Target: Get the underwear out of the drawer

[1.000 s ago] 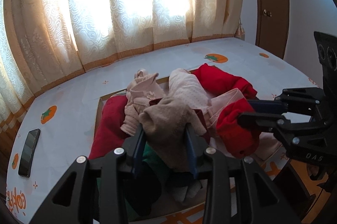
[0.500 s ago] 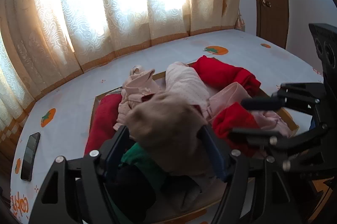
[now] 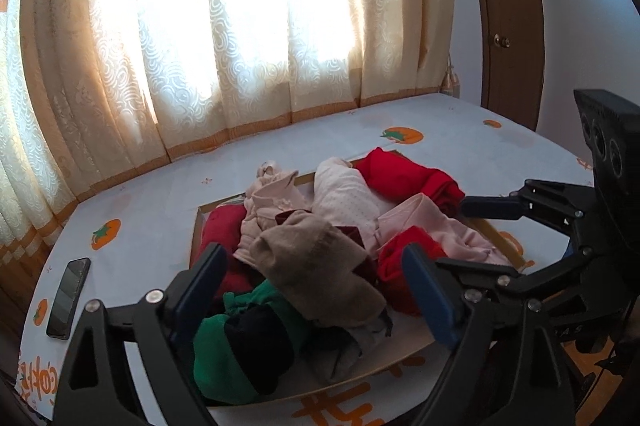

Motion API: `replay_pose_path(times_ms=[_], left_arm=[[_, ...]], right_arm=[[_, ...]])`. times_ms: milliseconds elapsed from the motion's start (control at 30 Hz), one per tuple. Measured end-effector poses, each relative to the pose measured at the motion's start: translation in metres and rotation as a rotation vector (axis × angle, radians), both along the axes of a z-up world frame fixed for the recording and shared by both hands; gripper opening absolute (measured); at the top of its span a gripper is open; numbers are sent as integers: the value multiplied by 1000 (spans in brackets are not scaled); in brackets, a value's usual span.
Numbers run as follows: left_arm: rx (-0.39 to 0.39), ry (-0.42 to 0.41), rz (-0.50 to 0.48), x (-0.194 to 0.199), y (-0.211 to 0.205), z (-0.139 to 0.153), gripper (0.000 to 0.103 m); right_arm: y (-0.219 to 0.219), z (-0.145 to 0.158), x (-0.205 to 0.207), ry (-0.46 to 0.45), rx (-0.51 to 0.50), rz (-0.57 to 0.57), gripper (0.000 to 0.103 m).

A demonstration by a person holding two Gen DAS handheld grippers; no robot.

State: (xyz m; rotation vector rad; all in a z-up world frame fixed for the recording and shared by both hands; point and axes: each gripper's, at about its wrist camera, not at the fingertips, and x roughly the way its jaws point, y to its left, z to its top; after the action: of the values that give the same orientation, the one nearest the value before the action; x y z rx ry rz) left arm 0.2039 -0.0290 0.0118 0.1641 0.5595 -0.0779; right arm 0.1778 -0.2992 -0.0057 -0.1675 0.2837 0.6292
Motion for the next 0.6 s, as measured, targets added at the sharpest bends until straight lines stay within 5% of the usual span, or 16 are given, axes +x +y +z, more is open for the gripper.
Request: replay_pose_path(times_ms=[233,600], left_arm=[[-34,-59,28,-28,7,9,98],[-46,-181,50,-88,4,17,102]], right_arm=[[-17,3,-22,-33,43,-26,71],[-43,9,-90,-206,99,-77,80]])
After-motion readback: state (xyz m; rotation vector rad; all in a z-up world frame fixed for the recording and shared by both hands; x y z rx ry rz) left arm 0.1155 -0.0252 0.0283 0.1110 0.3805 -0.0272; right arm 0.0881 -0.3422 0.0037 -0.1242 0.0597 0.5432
